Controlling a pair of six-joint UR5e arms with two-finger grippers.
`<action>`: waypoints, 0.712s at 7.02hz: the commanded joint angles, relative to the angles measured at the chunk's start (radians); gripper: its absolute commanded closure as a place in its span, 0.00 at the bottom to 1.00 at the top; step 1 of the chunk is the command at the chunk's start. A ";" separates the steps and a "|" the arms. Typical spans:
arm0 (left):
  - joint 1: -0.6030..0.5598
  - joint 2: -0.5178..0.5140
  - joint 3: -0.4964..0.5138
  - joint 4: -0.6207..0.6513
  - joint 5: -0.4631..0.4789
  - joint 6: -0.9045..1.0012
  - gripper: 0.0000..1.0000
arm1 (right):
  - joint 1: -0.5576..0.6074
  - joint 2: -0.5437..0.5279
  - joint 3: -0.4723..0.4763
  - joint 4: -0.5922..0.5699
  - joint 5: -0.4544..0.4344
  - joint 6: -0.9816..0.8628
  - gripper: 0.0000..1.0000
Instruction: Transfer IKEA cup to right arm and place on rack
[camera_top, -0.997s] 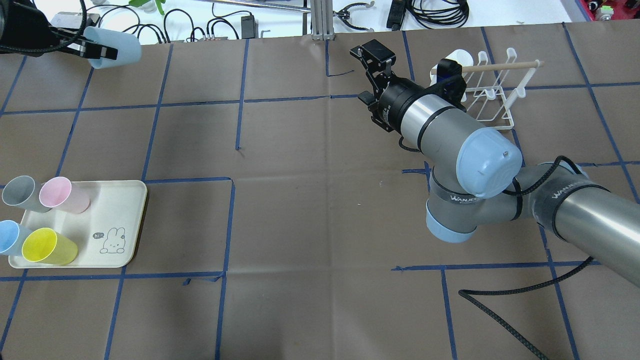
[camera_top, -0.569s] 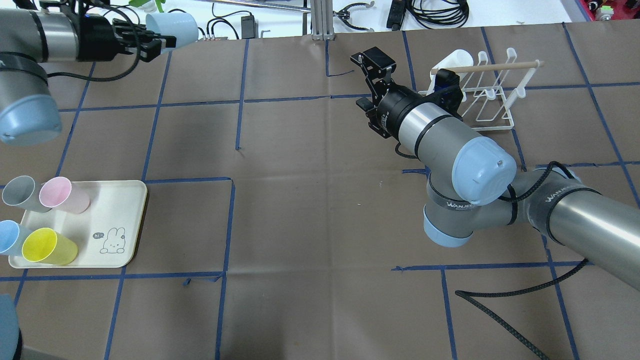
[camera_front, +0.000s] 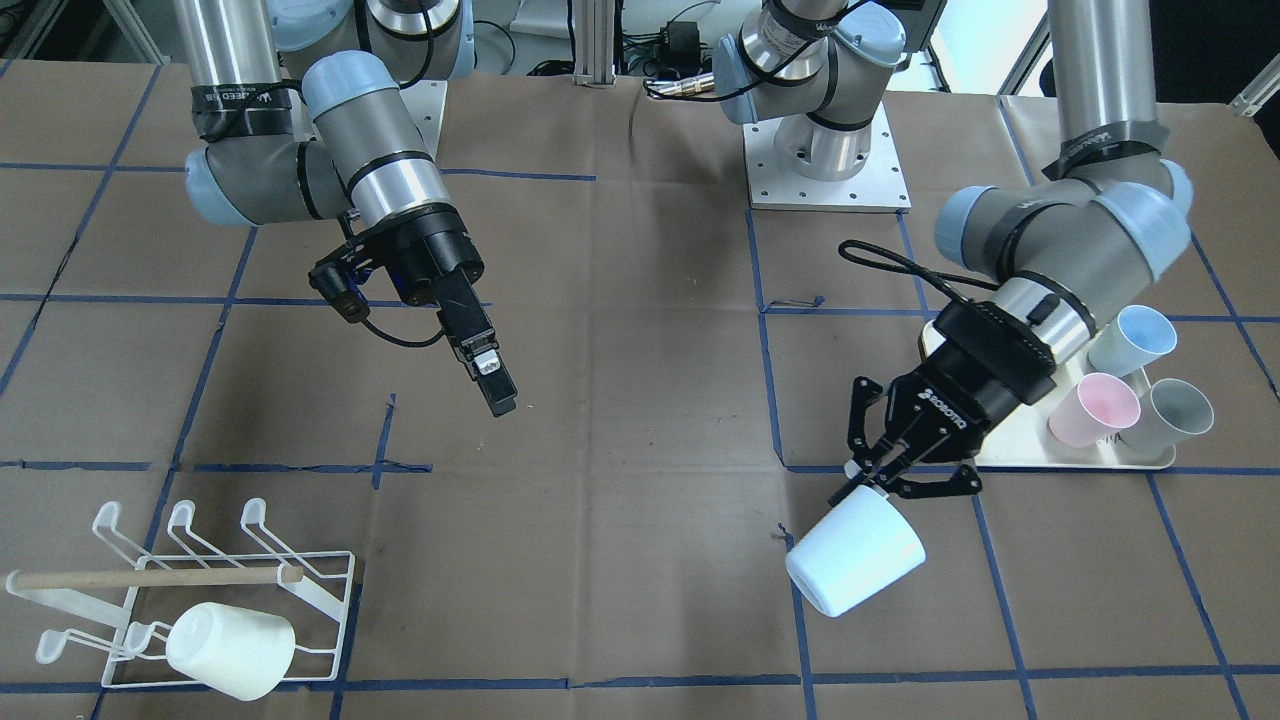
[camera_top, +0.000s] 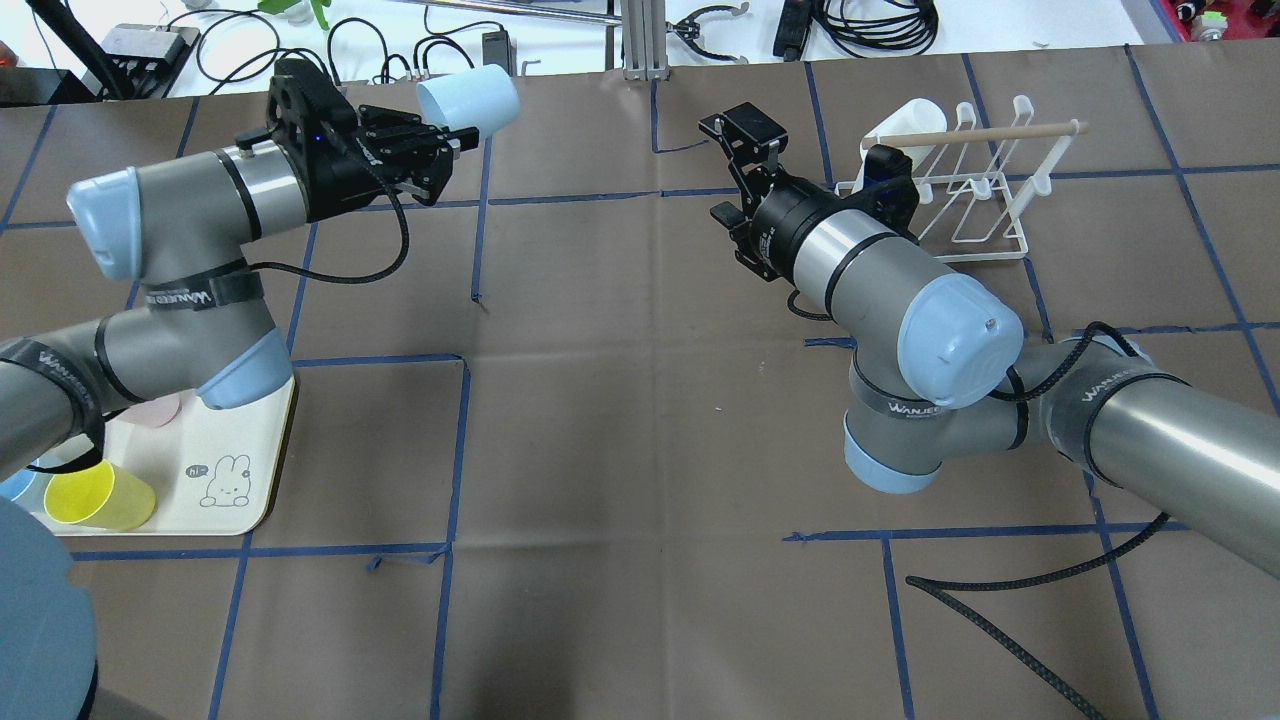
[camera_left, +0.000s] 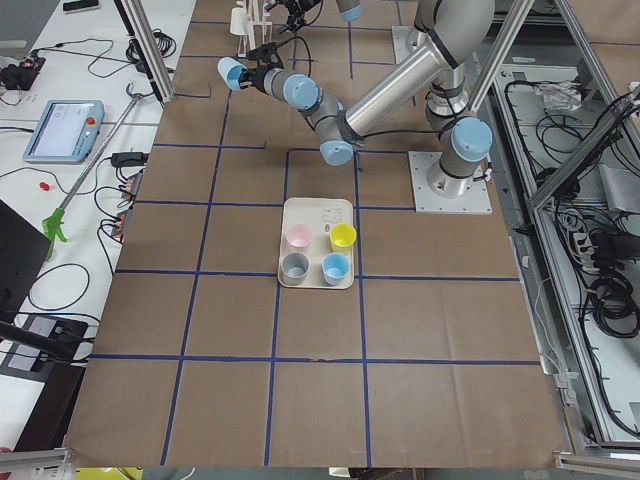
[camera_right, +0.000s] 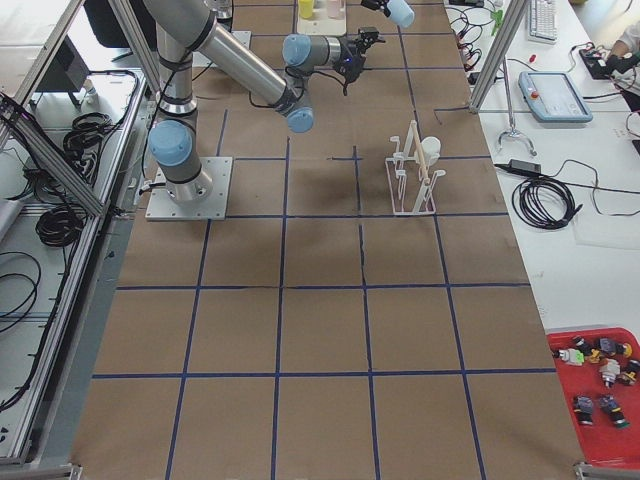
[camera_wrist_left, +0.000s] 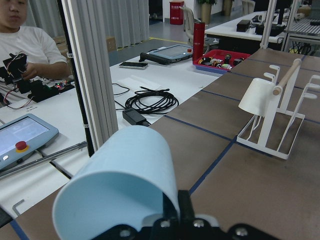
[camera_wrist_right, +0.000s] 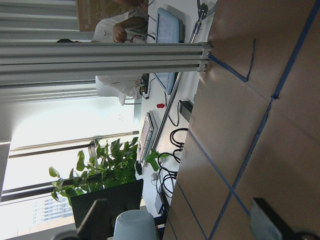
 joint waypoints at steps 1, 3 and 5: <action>-0.070 -0.086 -0.028 0.365 0.012 -0.303 1.00 | 0.000 0.031 -0.003 0.010 0.002 0.001 0.00; -0.182 -0.066 -0.041 0.383 0.138 -0.337 0.99 | 0.006 0.039 -0.017 0.010 -0.001 0.001 0.00; -0.277 -0.040 -0.041 0.339 0.272 -0.362 0.99 | 0.028 0.053 -0.055 0.010 -0.003 0.003 0.00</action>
